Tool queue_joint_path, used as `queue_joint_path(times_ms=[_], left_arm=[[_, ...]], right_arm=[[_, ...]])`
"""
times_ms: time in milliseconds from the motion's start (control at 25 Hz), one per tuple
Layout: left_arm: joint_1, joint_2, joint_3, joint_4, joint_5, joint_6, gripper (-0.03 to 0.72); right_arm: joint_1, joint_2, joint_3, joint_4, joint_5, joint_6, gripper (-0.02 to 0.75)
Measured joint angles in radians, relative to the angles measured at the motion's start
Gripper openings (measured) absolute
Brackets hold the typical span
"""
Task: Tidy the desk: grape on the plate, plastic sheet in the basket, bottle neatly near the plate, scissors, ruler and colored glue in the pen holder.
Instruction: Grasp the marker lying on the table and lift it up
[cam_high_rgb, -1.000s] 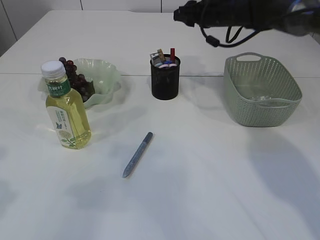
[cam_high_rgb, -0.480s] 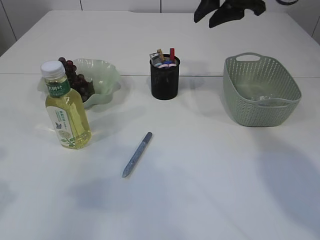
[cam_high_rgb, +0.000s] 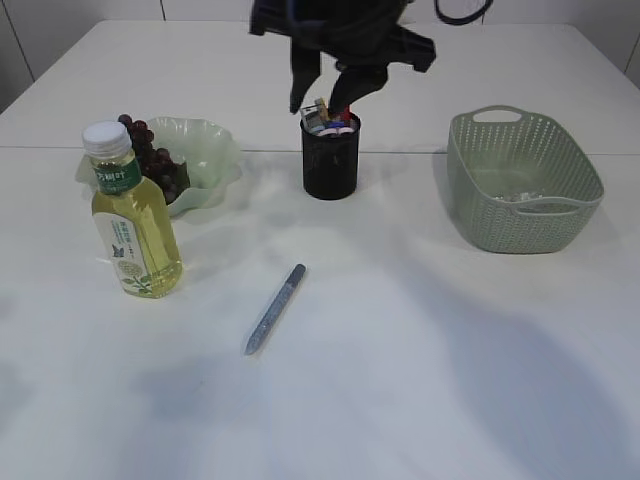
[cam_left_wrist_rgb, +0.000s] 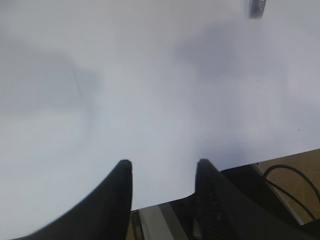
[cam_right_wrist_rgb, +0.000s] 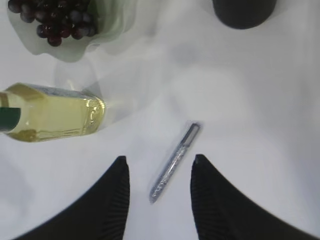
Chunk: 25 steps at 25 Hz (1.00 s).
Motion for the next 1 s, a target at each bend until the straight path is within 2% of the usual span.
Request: queue_joint_path(times_ms=[240,560,1000], left_arm=[[0.0,0.0,0.0,0.0,0.002,0.002,0.308],[0.0,0.0,0.0,-0.004,-0.001,0.001,0.308],[0.0,0.0,0.0,-0.012,-0.012,0.001,0.308]], right_arm=[[0.108,0.038,-0.002,-0.056,0.001,0.255,0.336],[0.155,0.159,-0.002,-0.086,0.001,0.616,0.336],[0.161,0.264,-0.003,-0.099,-0.001,0.769,0.335]])
